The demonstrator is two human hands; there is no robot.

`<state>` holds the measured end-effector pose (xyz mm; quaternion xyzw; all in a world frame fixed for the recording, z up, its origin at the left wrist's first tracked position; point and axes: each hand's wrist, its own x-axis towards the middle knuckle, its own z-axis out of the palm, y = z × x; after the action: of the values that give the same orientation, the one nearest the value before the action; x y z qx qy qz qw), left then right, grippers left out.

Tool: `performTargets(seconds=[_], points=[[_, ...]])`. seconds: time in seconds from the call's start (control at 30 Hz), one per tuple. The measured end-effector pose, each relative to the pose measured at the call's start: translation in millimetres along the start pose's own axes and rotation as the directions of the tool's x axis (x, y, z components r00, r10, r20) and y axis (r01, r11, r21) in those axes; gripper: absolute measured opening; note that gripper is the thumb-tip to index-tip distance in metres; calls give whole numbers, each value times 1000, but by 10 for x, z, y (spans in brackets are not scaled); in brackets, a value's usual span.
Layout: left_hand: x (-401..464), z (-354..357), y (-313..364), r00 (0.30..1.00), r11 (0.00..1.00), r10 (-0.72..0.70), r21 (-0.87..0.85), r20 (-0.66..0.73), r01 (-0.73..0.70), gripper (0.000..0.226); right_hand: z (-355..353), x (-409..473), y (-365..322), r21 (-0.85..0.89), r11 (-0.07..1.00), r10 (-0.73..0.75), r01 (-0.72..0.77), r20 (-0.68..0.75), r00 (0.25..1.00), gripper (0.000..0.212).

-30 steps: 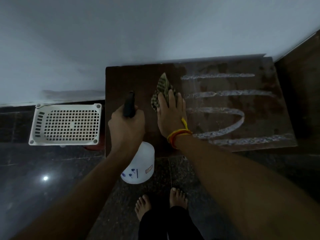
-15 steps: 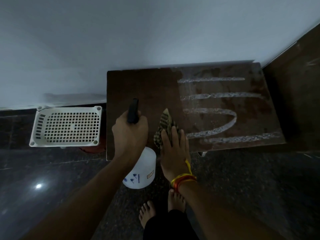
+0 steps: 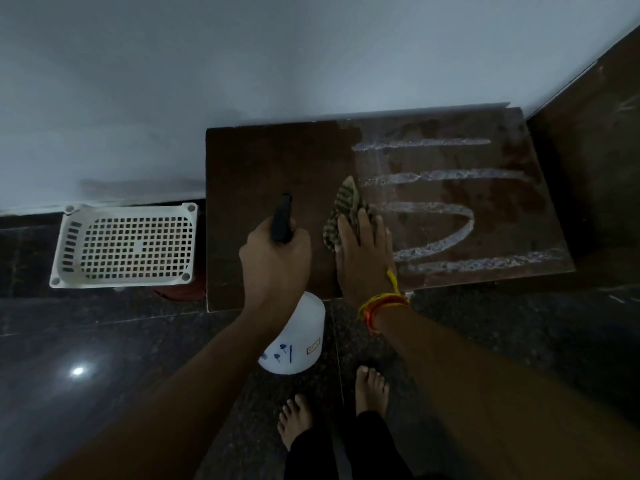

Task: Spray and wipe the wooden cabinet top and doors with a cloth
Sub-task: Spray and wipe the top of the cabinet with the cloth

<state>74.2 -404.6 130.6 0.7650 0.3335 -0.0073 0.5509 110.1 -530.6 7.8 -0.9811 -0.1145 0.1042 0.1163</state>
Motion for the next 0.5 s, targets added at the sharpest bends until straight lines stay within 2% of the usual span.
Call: performTargets(seconds=[0.13, 0.23, 0.5], points=[[-30, 50, 86, 999, 999, -35, -4, 10, 35, 19, 24, -273, 36, 19, 1000, 12, -12, -11, 1000, 54], [11, 78, 191, 999, 999, -49, -15, -3, 49, 21, 44, -468, 96, -9, 1000, 11, -11, 41, 999, 56], [140, 266, 233, 998, 998, -57, -16, -10, 57, 22, -24, 161, 114, 25, 999, -30, 30, -7, 1000, 52]])
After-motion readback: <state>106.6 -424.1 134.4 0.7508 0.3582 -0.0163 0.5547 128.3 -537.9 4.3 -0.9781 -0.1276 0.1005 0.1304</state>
